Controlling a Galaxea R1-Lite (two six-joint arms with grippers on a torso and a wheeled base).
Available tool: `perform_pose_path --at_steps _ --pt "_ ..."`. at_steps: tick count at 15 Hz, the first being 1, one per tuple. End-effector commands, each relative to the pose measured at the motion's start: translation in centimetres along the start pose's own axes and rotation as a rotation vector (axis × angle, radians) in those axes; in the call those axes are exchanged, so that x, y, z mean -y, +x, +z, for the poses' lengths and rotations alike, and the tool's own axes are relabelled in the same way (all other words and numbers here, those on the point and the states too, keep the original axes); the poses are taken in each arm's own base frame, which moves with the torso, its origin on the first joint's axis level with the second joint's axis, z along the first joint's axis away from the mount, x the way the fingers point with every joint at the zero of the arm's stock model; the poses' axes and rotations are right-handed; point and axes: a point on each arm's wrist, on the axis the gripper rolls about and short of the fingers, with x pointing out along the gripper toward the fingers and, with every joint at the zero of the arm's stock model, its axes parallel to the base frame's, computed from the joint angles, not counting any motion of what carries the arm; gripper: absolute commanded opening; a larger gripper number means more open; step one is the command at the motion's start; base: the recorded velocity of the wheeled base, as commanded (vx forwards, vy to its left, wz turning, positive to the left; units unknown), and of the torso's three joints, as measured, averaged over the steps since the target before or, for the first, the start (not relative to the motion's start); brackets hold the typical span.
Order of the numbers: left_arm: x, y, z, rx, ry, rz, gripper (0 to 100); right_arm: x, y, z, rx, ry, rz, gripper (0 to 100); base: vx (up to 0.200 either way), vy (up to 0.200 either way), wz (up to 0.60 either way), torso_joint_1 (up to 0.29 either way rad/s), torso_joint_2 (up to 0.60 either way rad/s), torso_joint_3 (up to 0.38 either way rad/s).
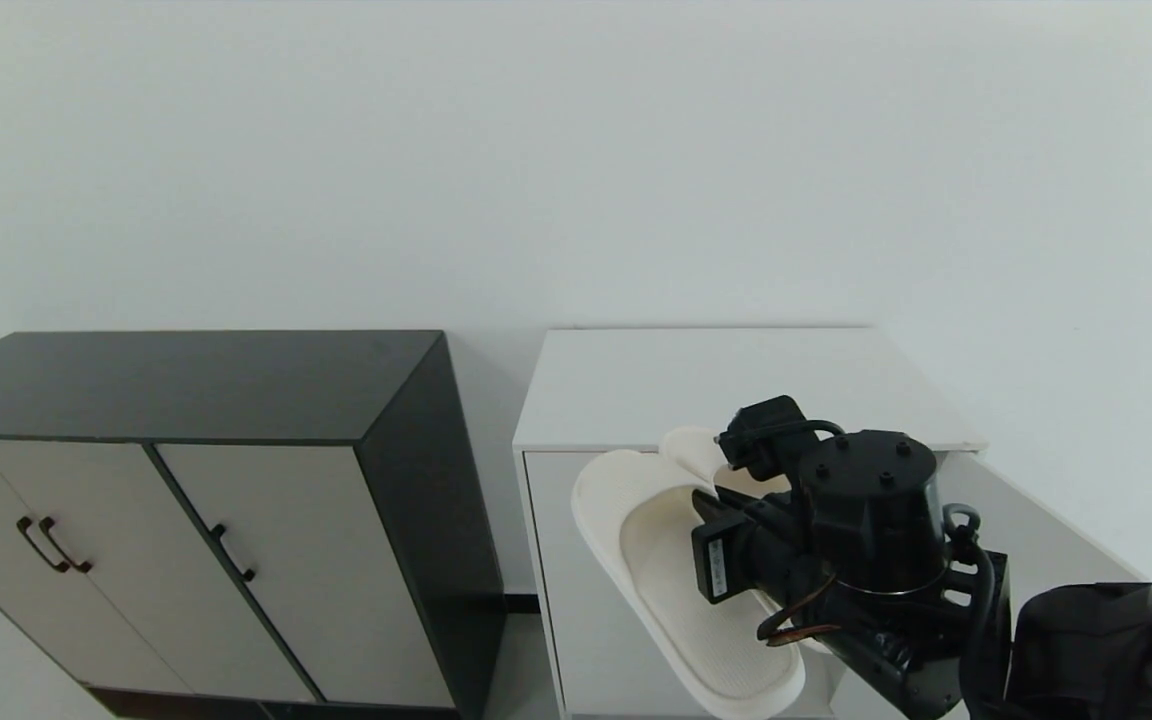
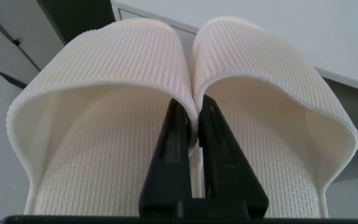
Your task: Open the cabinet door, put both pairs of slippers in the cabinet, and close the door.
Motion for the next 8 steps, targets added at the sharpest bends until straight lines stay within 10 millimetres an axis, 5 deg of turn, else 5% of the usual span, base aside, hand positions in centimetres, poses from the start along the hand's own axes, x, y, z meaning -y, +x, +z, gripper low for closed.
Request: perform_pose_path --at_steps 1,8 --pt "0.0 0.0 0.0 0.0 0.0 0.001 0 0.0 0.07 -0.19 -0.006 -0.003 -0.002 0 0.0 -0.2 0.0 0.012 0.01 0.002" --pt "0.0 0.0 0.0 0.0 0.0 -0.001 0 0.02 -0.04 -0.38 -0.01 -0.007 -0.001 0 0.0 -0.2 0.0 0.002 0.0 0.001"
